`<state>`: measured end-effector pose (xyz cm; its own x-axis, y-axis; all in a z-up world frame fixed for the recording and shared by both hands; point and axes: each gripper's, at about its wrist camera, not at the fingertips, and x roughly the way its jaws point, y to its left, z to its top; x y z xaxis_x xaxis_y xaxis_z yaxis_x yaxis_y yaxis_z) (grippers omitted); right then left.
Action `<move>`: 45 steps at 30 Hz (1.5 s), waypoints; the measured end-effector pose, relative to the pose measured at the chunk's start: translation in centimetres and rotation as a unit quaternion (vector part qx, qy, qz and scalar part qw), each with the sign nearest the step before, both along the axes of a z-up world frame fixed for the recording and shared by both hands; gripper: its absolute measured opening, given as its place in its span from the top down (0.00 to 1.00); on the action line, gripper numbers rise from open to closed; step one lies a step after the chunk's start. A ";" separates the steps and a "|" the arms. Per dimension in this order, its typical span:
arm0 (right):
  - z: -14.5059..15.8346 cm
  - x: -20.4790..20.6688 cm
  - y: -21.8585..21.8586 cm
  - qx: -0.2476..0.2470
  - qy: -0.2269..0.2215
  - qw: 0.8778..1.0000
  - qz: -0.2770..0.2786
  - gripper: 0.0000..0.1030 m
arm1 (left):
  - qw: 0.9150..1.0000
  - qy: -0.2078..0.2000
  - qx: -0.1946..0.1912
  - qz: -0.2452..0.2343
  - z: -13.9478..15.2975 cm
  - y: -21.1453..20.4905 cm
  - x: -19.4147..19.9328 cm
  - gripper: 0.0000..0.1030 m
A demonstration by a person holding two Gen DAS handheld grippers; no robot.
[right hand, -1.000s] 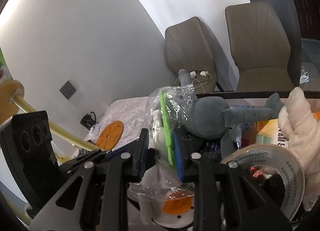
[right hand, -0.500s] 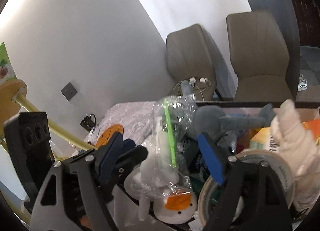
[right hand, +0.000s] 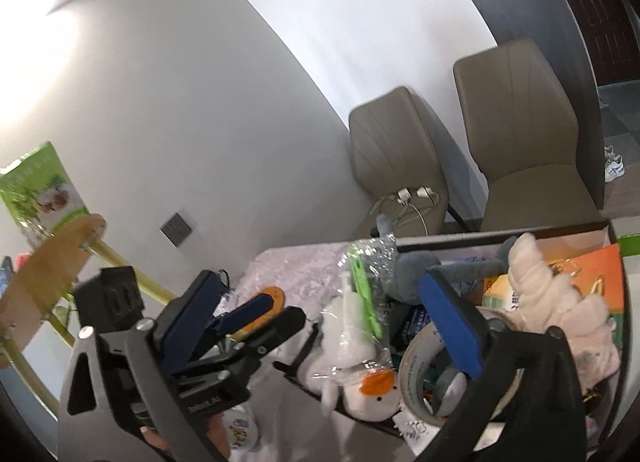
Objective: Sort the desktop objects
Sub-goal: 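Open both tools and release the bag in the box, then raise both tools and move back toward the items on the table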
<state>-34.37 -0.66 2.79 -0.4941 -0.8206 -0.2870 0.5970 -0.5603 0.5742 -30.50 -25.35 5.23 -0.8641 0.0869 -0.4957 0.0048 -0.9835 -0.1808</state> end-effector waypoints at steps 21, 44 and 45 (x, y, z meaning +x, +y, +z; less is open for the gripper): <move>2.9 6.7 6.8 -0.042 0.031 0.998 -0.040 0.00 | 0.998 0.055 -0.018 0.024 2.8 3.2 5.3 0.01; 3.6 16.9 12.2 -0.037 0.050 0.996 -0.070 0.00 | 0.998 0.064 -0.020 0.015 3.8 6.5 14.5 0.01; 3.7 17.6 12.7 -0.038 0.053 0.995 -0.075 0.00 | 0.998 0.065 -0.021 0.015 3.9 6.6 15.0 0.01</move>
<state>-16.81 12.02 6.49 -0.6362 -0.7531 -0.1677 0.5694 -0.6050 0.5566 -15.53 -18.80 9.16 -0.9235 0.0410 -0.3814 0.0141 -0.9900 -0.1404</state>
